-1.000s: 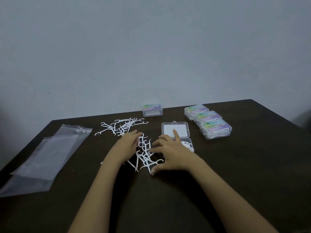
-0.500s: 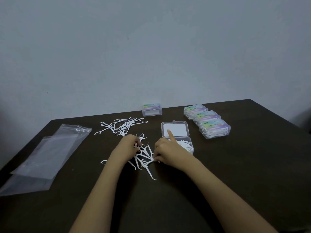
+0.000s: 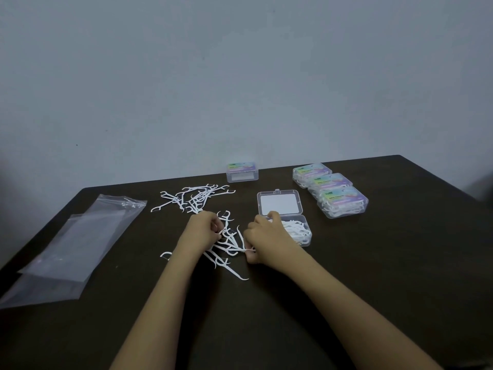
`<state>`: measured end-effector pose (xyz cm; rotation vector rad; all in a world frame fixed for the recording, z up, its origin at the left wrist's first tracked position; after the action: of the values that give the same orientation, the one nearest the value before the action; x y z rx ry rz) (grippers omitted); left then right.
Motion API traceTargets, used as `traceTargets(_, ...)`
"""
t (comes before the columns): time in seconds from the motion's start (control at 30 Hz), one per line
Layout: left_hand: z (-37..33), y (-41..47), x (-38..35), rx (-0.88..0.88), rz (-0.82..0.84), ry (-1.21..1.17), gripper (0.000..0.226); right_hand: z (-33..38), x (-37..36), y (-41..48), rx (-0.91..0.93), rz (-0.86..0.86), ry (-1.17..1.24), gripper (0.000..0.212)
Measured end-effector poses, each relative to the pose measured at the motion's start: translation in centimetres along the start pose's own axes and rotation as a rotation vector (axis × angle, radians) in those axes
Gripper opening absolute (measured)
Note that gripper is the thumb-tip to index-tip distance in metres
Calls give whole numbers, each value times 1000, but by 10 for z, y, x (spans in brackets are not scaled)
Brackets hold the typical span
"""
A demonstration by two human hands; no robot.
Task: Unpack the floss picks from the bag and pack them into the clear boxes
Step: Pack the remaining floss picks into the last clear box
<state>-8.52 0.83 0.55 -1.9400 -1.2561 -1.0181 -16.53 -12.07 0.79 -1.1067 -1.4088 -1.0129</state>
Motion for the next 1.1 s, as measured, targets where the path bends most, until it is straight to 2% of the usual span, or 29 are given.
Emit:
traceTargets(0.17, 8, 0, 8, 25, -57, 2, 15, -3, 3, -2, -3, -2, 128, 22)
traceTargets(0.23, 13, 0, 13, 56, -77, 33, 25, -5, 5, -3, 2, -28, 231, 16)
traceTargets(0.37, 8, -2, 14, 73, 31, 91, 40, -15, 9, -6, -32, -91, 425, 8)
traceTargets(0.6, -2, -1, -1, 5, -21, 49, 16, -30, 18, -14, -48, -73, 885, 5)
traceTargets(0.77, -5, 0, -5, -21, -28, 61, 14, -50, 29, -20, -73, -145, 903, 7)
traceTargets(0.93, -7, -1, -9, -41, -68, 55, 13, -79, 28, -29, -219, -216, 878, 13)
traceTargets(1.1, -12, -3, -14, -33, -110, 30, 27, -93, 20, -31, -297, -252, 865, 16)
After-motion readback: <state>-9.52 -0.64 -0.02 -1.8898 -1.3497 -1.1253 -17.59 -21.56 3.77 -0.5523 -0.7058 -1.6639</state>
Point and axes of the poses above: each hand's wrist, its own y-axis towards the middle knuckle, its own x-axis out of the back of the hand, z = x × y, the point moved 2 cm from there along y, towards the middle knuckle, and after that the axes turned 5 degrees about z, right-handed, at the moved point
